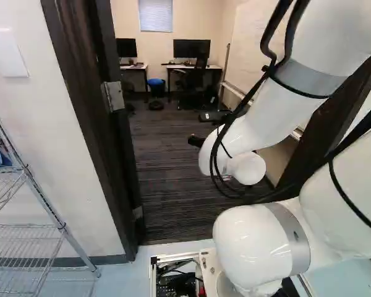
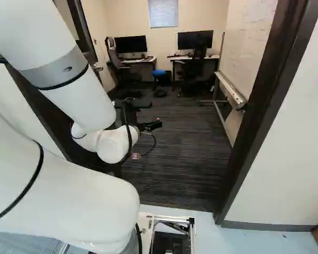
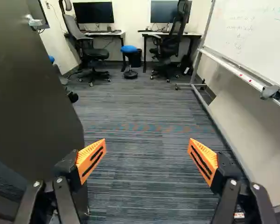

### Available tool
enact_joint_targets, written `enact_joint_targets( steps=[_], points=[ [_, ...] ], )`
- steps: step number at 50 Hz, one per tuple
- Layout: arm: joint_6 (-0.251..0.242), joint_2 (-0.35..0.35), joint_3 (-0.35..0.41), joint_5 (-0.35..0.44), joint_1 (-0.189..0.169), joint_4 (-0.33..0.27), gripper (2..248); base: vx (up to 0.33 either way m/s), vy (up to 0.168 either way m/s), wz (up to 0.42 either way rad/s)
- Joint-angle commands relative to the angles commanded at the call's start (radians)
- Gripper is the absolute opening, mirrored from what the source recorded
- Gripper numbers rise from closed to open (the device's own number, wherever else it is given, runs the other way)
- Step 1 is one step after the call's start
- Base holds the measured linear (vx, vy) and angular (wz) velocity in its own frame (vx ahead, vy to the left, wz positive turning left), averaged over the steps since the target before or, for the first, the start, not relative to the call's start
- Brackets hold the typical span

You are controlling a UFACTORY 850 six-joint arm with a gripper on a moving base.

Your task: Open the door and move inside

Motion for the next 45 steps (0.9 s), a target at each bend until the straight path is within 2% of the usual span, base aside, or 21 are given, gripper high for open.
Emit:
enact_joint_targets(
  steps=[45],
  points=[
    [0.0, 0.0, 0.0, 0.0, 0.0, 0.0, 247, 0.096, -0.033, 0.002]
  ],
)
